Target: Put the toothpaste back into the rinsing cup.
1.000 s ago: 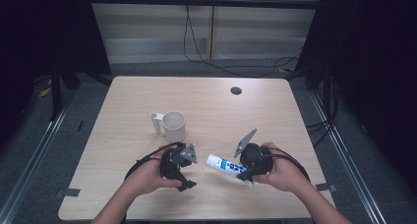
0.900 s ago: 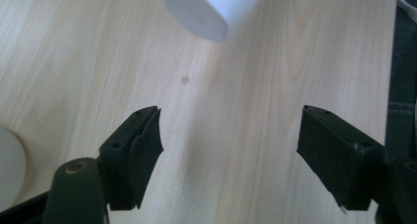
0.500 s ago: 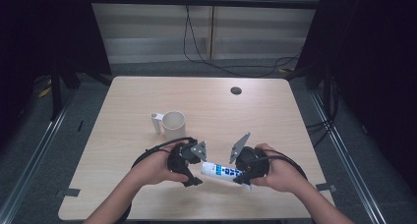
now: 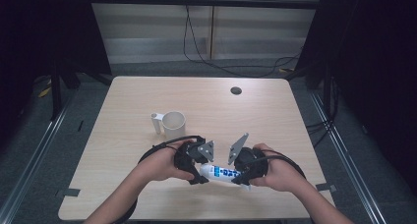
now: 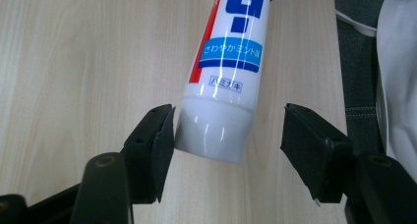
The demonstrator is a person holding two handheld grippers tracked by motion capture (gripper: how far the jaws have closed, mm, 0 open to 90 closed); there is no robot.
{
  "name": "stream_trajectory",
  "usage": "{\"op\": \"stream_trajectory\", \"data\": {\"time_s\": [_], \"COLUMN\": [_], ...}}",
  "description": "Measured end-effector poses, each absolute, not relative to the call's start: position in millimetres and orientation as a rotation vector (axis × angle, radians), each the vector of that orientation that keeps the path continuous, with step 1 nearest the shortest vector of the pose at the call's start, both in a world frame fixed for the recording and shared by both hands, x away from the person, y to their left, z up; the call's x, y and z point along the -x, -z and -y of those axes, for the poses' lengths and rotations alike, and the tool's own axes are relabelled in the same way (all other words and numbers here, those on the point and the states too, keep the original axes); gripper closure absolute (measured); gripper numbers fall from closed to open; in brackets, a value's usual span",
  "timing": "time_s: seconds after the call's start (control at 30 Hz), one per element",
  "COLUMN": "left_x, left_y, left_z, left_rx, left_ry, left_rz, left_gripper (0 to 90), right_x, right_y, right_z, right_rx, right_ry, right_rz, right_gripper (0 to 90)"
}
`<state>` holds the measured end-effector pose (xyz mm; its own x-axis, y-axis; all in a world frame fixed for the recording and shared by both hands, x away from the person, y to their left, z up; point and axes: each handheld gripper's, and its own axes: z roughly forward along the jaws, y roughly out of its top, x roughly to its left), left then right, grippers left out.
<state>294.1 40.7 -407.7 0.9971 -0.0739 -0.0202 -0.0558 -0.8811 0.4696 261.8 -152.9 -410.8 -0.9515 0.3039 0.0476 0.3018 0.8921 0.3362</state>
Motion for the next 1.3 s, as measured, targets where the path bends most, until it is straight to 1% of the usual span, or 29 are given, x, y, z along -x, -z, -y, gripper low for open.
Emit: {"op": "stream_trajectory", "data": {"time_s": [0.4,0.5,0.57,0.63,0.8,0.9,1.03,1.07,1.23,1.27,1.3], "left_x": [-293,-293,-291,-290,-289,-288,-286,-284,-282,-283,-284], "left_y": [423,424,426,426,426,427,427,427,428,429,428], "left_z": [-33,-30,-29,-28,-27,-28,-28,-27,-23,-23,-23], "left_rx": [-2.673,-2.664,-2.660,-2.664,-2.676,-2.671,-2.691,-2.696,-2.703,-2.680,-2.678], "left_ry": [0.033,0.017,0.043,0.047,0.058,0.087,0.084,0.068,0.099,0.104,0.123], "left_rz": [0.138,0.151,0.148,0.146,0.127,0.099,0.102,0.108,0.138,0.120,0.115], "left_gripper": [48.6,44.7,44.9,48.4,52.0,52.4,52.4,52.3,51.6,50.1,46.3], "right_x": [-259,-260,-259,-258,-259,-258,-259,-259,-258,-257,-258], "right_y": [413,411,409,407,406,406,408,408,408,408,409], "right_z": [150,149,147,145,142,142,142,141,140,140,140], "right_rx": [-0.473,-0.441,-0.415,-0.424,-0.400,-0.398,-0.353,-0.339,-0.310,-0.312,-0.321], "right_ry": [-0.543,-0.564,-0.575,-0.581,-0.571,-0.587,-0.603,-0.605,-0.582,-0.592,-0.611], "right_rz": [-3.054,-3.048,-3.046,-3.040,-3.048,-3.059,-3.069,-3.066,-3.074,-3.072,-3.070], "right_gripper": [69.4,69.6,69.6,69.6,69.5,69.3,69.2,69.3,69.4,69.4,69.4]}}
